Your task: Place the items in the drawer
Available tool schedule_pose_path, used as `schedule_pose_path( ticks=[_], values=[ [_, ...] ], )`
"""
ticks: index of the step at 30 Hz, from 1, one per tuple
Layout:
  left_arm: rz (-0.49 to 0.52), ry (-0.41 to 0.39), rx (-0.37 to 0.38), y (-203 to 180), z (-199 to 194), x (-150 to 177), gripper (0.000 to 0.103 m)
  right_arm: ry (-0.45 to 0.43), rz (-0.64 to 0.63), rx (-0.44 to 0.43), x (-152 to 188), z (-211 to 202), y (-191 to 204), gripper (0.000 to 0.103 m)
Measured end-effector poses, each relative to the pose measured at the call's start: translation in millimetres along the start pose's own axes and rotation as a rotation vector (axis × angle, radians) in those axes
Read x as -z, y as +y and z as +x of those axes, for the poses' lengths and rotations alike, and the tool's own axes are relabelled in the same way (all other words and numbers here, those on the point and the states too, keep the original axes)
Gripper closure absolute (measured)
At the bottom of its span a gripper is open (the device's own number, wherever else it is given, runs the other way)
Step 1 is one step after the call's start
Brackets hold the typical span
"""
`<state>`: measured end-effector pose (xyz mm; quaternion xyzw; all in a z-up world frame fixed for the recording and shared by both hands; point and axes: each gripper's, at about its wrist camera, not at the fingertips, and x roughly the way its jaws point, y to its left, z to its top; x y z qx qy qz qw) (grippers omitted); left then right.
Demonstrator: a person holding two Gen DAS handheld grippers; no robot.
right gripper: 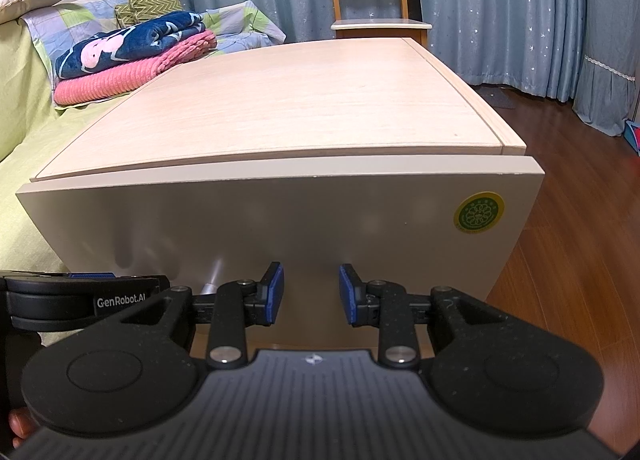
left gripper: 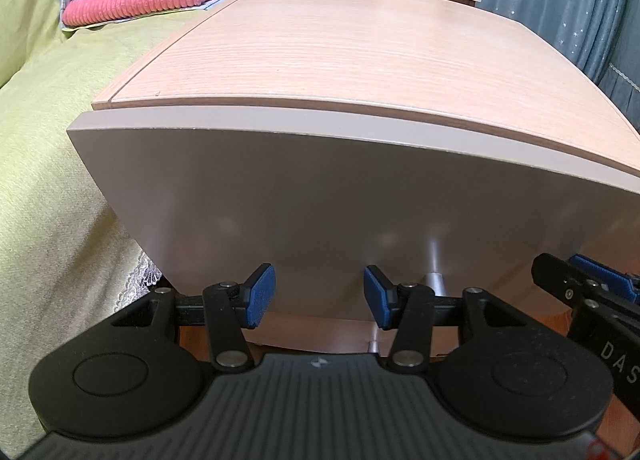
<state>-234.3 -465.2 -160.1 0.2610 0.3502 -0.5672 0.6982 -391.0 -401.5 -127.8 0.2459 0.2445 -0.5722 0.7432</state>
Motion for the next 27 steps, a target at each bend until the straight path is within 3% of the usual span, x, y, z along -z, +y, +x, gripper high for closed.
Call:
schedule_pose_path(
  ticks=[13, 20, 25, 27],
  values=[
    [-0.007, 0.012, 0.005, 2.3, 2.9, -2.1, 0.049, 0.004, -0.013, -0.001, 0.4, 1.0, 0.4, 0.076],
    [-0.041, 0.025, 0.038, 7.7, -4.1, -1.2, 0.04, 0.057, 0.02, -0.007, 4.8, -3.6, -5.5, 0.068],
    [-0.02, 0.078, 0.024, 7.7, -16.3, 3.0, 0.035, 0.079, 0.044, -0.019, 6.2, -18.5, -10.2, 0.056],
    [-0.001, 0.085, 0.02, 6.2, -26.1, 3.1, 0.035, 0.083, 0.042, -0.022, 6.5, -26.2, -10.2, 0.044]
  ],
)
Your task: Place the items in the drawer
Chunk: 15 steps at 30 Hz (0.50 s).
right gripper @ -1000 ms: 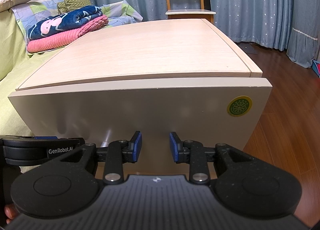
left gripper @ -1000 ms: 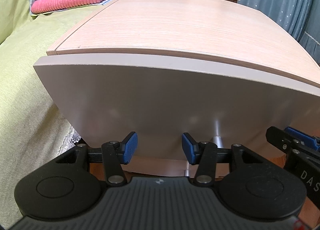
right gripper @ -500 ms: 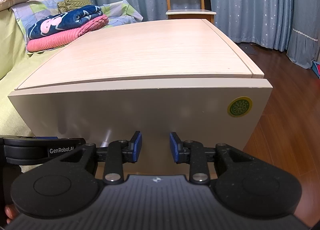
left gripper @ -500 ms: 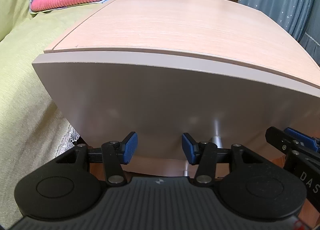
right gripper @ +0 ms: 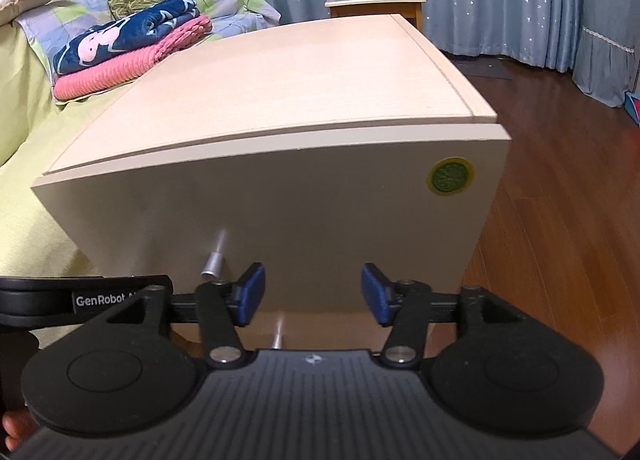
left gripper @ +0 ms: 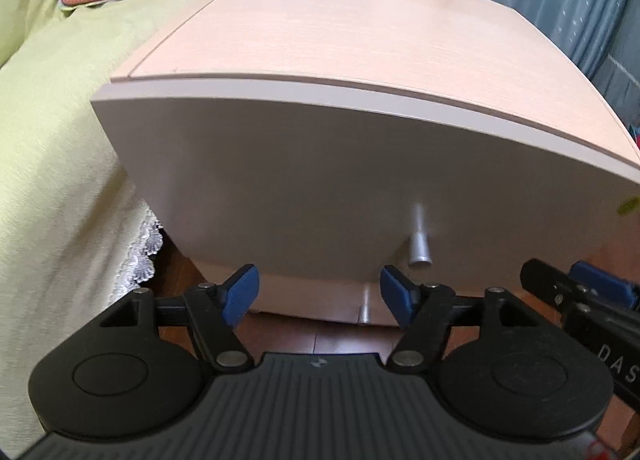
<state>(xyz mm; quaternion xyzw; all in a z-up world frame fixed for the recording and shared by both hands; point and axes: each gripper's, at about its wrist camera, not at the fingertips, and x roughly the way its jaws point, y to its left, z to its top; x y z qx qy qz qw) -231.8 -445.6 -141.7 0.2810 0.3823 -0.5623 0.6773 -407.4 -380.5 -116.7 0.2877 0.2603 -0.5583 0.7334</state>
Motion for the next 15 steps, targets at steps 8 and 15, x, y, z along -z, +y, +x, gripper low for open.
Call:
schedule_pose_path(
  ticks=[8, 15],
  values=[
    [0.022, -0.041, -0.02, -6.7, -54.4, 2.2, 0.022, -0.015, -0.01, -0.016, -2.1, -34.5, -2.6, 0.021],
    [0.005, -0.049, -0.045, -5.2, -90.2, 4.4, 0.022, -0.024, -0.028, -0.017, -7.7, -61.6, -7.5, 0.004]
  ],
)
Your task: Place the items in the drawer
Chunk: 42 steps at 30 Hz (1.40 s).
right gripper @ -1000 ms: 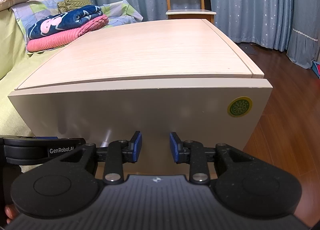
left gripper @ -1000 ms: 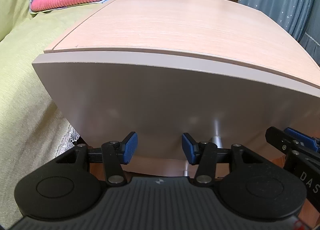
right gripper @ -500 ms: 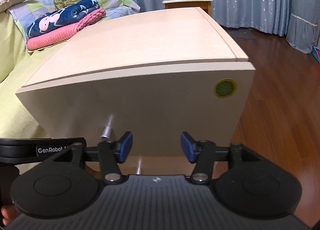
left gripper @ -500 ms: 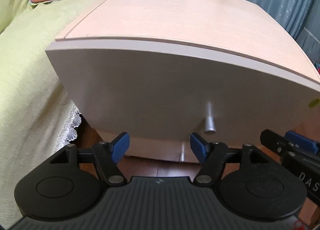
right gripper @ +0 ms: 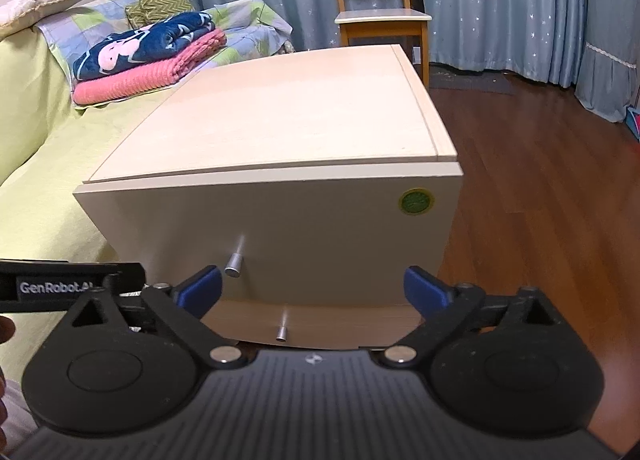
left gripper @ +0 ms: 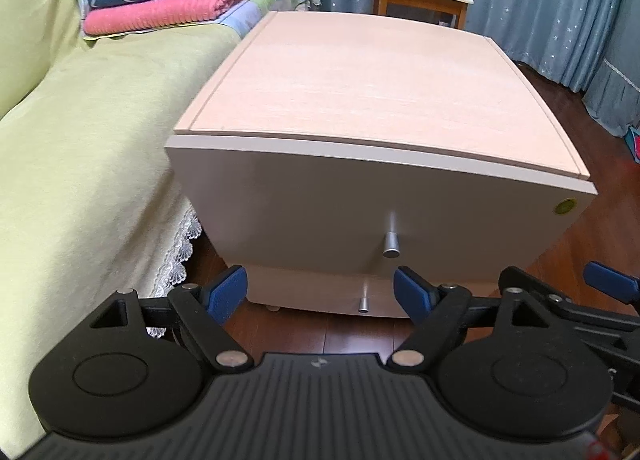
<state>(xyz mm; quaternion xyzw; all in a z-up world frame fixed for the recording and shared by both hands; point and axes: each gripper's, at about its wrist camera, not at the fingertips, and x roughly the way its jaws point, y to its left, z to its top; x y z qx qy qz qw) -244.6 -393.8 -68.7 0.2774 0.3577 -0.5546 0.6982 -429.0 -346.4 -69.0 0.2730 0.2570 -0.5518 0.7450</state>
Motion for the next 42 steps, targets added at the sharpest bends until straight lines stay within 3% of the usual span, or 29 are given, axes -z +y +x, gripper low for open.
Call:
schedule_pose_path(
  ticks=[12, 17, 29, 37, 42],
  values=[
    [-0.03, -0.053, 0.003, -1.0, -48.7, 11.7, 0.022, -0.026, -0.018, -0.013, -8.4, -43.7, -2.4, 0.001],
    [-0.006, -0.092, -0.027, -7.1, -69.1, 18.4, 0.022, -0.052, -0.04, 0.006, -9.0, -61.1, 0.7, 0.001],
    [0.03, -0.104, -0.042, -10.6, -101.0, 29.2, 0.021, -0.111, -0.059, 0.041, -13.6, -97.9, 10.5, 0.001],
    [0.03, -0.137, -0.085, -9.0, -123.2, 34.6, 0.021, -0.104, -0.006, -0.012, -17.9, -117.0, 9.3, 0.001],
    [0.032, -0.135, -0.077, -9.6, -127.6, 38.7, 0.021, -0.073, -0.003, 0.004, -13.7, -121.1, 9.6, 0.001]
  ],
)
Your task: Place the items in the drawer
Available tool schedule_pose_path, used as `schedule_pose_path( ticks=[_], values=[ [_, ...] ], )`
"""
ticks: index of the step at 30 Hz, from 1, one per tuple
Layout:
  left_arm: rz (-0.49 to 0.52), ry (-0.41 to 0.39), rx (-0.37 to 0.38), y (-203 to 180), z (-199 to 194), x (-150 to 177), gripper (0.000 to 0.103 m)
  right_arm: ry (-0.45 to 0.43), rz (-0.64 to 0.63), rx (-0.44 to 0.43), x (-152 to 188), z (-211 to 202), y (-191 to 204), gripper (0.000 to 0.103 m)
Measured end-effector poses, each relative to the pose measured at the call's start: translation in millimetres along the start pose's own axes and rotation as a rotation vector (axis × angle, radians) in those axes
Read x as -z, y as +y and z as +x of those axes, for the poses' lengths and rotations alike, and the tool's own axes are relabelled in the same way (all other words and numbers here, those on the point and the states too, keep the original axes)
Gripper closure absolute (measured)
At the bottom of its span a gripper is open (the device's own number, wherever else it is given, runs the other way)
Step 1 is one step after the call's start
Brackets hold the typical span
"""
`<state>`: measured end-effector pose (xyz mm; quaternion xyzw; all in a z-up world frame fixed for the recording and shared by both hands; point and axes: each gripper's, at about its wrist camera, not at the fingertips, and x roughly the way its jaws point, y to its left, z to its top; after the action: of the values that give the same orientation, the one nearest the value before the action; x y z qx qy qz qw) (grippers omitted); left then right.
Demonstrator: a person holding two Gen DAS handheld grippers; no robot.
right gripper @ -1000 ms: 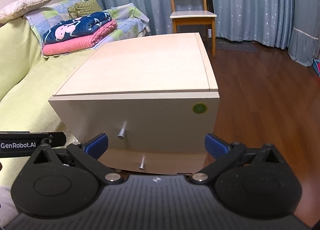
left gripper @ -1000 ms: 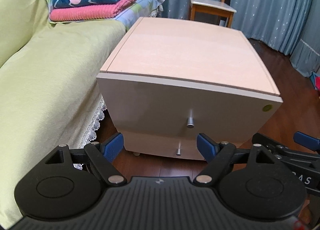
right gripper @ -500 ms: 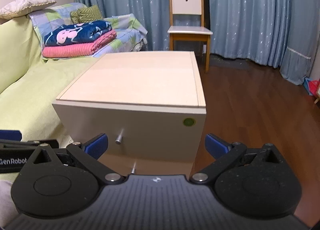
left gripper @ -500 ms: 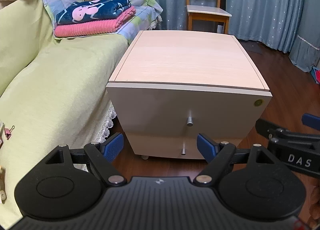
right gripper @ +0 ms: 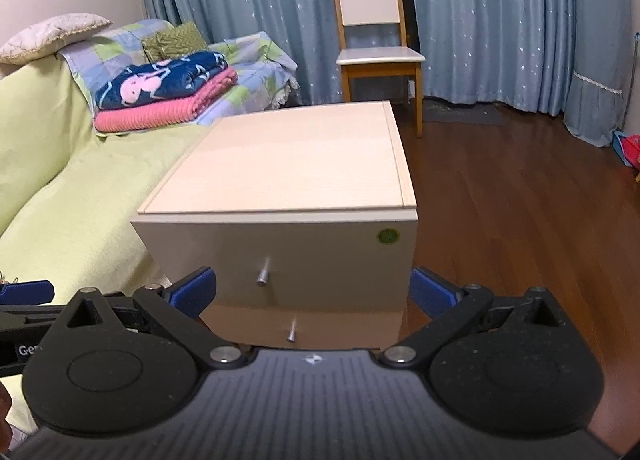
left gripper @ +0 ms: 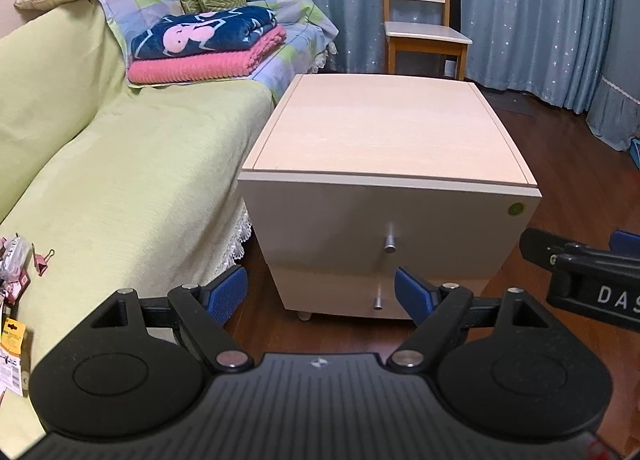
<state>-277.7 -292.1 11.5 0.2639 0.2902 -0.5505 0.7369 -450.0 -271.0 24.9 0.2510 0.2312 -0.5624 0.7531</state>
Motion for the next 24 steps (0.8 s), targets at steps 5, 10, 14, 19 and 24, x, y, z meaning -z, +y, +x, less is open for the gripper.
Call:
schedule_pose_path(
  ticks=[5, 10, 14, 19, 24],
  values=[
    [0.017, 0.005, 0.006, -3.1, -1.8, 4.7, 0.02, 0.042, 0.015, 0.012, 6.2, 1.8, -1.5, 0.001],
    [0.016, 0.026, 0.003, -2.2, 4.5, 7.6, 0.02, 0.071, 0.014, 0.017, 12.8, 10.6, 1.9, 0.001],
    [0.008, 0.042, 0.001, 1.7, 11.2, 7.9, 0.02, 0.086, 0.003, 0.022, 13.8, 18.7, 6.7, 0.001],
    [0.002, 0.056, 0.007, 7.0, 19.3, 6.7, 0.02, 0.098, -0.001, 0.031, 12.0, 27.3, 11.0, 0.001],
    [0.017, 0.071, 0.02, 2.9, 29.9, 3.1, 0.02, 0.101, 0.011, 0.066, 9.3, 35.7, 6.1, 0.001]
  ],
)
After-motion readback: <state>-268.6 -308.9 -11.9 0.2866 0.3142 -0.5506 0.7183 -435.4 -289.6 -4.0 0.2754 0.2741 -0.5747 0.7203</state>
